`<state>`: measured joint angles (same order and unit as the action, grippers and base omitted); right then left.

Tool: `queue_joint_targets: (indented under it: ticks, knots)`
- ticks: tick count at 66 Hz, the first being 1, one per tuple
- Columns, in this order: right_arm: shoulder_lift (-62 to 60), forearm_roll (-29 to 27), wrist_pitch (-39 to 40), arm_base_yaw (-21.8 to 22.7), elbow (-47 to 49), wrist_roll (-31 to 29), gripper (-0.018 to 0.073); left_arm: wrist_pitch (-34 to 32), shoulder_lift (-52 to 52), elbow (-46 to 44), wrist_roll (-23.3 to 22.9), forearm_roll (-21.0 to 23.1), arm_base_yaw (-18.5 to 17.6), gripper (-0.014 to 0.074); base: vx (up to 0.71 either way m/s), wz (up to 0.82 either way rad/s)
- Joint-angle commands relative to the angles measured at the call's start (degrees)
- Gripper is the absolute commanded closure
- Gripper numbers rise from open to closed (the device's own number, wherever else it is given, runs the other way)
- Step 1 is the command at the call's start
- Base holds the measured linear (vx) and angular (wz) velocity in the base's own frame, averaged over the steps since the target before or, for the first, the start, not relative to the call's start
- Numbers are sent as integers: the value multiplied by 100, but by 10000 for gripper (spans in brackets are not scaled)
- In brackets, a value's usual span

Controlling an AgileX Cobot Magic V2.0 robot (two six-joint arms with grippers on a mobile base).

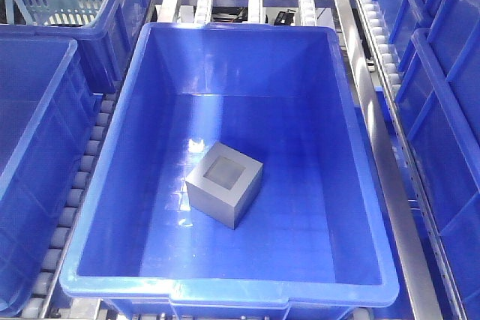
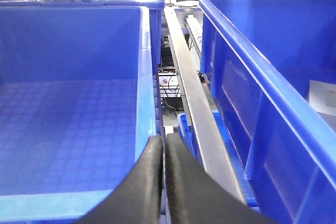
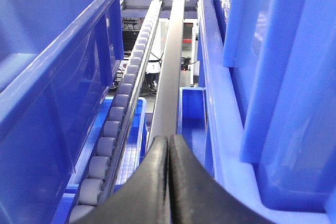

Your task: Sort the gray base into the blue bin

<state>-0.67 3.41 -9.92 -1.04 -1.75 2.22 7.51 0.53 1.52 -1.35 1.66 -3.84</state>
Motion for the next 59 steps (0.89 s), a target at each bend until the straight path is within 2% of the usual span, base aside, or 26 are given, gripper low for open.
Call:
queue_joint_targets:
  ticks: [1,59]
  knots:
    - [-66,35,421,26,-83,-31,568,-436,107,174,-42,59,-37,602,0,0]
    - [-66,35,421,26,-83,-31,568,-436,107,174,-42,59,-37,602,0,0]
